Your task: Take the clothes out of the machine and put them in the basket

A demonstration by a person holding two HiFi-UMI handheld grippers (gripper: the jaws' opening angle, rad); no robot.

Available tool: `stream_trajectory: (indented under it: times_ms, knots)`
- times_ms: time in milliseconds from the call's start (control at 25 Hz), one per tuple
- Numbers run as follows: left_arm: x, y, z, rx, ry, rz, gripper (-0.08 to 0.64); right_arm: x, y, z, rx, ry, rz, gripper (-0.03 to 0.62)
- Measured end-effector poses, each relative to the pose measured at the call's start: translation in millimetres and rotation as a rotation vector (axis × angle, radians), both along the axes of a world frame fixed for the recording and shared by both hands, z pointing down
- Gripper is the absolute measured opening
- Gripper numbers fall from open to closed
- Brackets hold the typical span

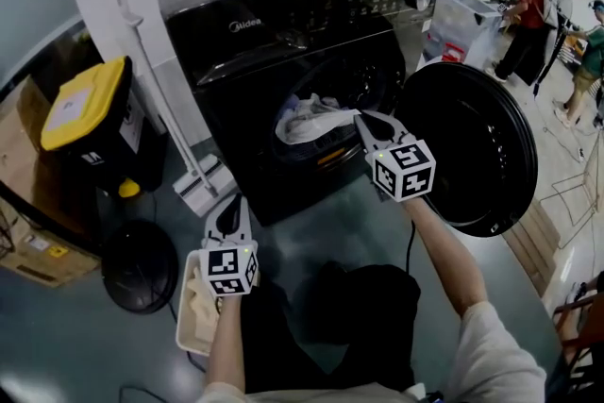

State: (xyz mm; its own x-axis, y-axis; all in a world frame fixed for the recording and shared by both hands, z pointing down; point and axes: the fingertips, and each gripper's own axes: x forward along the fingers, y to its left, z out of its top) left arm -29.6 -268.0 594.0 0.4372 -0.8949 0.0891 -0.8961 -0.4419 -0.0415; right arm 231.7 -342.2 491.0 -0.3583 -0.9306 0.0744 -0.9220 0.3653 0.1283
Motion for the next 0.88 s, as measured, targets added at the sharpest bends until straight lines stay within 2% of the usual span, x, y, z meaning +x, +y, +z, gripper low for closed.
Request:
stream_trajectory:
  times_ms: [200,560,720,880]
  knots:
    - [6.3,1.7,-9.5,0.017,0.012,0.008,0.018,6.0,20.7,-72.3,0.121,-0.057,-0.022,0.026]
    - [4.8,2.1,-20.6,0.029,0.026,0.01,0.018,-1.4,61.1,-203.7,0.316,-0.084,-0.102,0.026]
    - [4.0,3.6,-26.7,0.038,0.037,0.009,0.018,-9.0,75.2,-240.0,0.368,-0.073,-0.125,0.026]
    - [5.6,5.8,-31.2,0.044,0.04,0.016,0.018,-11.6,80.5,-248.8,0.373,-0.057,-0.131,0.026]
